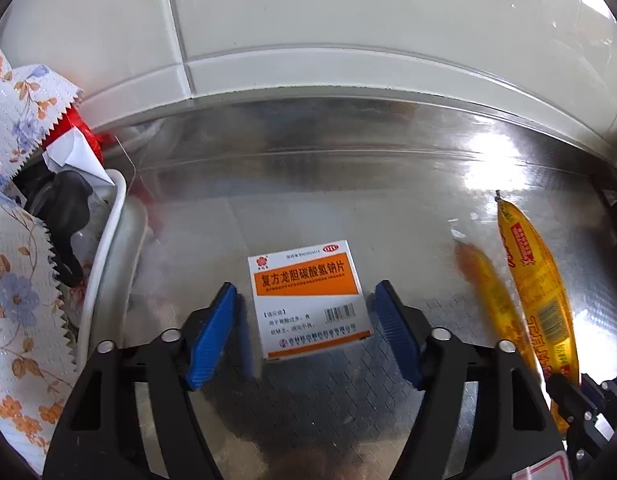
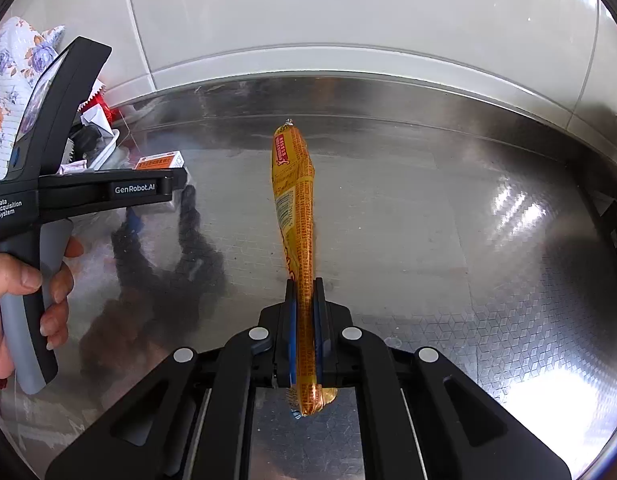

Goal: Collect trash
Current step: 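Grasp the white-orange medicine box with the left tool while the right tool grasps the orange sausage, then carry the medicine box with the left tool while the right tool carries the sausage to the bin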

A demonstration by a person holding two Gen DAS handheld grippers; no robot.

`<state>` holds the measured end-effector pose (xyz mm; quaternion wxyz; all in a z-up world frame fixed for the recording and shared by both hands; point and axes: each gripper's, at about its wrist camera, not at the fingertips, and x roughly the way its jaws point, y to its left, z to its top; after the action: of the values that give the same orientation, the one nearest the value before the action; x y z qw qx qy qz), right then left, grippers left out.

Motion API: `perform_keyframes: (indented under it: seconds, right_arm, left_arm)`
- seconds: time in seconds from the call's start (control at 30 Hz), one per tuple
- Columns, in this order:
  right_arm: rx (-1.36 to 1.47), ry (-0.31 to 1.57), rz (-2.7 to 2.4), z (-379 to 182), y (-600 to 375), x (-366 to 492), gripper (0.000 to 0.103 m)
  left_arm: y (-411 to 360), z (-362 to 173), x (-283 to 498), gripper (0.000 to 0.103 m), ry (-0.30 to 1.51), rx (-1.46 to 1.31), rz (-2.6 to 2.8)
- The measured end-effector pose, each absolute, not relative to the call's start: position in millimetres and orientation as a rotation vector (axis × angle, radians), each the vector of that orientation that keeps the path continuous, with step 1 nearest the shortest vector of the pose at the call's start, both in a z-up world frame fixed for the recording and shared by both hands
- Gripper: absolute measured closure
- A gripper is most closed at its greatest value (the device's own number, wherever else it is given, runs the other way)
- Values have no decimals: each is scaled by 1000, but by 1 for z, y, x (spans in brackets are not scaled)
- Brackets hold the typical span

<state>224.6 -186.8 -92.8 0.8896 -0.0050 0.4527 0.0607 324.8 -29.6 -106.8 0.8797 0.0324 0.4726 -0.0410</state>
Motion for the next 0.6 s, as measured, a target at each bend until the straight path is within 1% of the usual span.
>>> perform_keyframes:
  seconds: [0.03, 0.07, 0.1, 0.33, 0.6]
  right_arm:
    - [-11, 942, 125, -93, -187, 224, 96]
    - [-10, 943, 124, -93, -187, 225, 96]
    - [-12, 944, 123, -93, -187, 224, 96]
    - [-12, 940, 122, -89, -186, 218, 96]
    - [-2, 917, 111, -75, -185, 193, 96]
  left_arm:
    - [-28, -107, 326, 40, 982, 70, -83]
    - [-26, -106, 326, 46, 976, 71, -83]
    - [-23, -105, 329, 48, 971, 74, -81]
    - [-20, -103, 325, 50, 967, 41, -102]
    - [-15, -82, 276, 50, 927, 32, -151]
